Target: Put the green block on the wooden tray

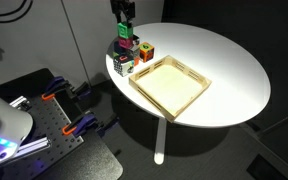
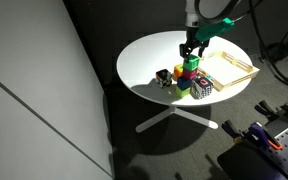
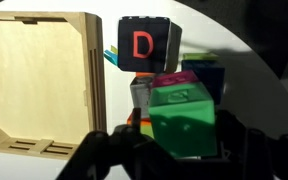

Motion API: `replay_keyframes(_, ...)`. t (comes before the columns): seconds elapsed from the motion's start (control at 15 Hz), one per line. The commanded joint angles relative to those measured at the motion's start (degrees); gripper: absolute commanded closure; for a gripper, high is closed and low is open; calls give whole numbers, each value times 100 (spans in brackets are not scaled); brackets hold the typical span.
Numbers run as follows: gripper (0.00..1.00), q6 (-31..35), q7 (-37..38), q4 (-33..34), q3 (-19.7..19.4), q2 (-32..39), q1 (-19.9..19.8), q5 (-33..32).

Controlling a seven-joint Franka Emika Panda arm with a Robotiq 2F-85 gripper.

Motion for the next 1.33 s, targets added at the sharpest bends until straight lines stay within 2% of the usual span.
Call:
replay_keyframes(0.0, 51, -92, 278, 144, -124, 88, 104, -204)
replay_keyframes(0.13, 66, -95, 299, 142, -135, 64, 89, -175)
replay_keyframes(0.27, 68, -102, 258, 78, -154, -45, 38, -88)
replay_keyframes(0.8, 69, -95, 196, -462, -448, -570, -311, 39)
replay_keyframes(1.27, 69, 83, 296, -1280, -726, -1083, -761, -59)
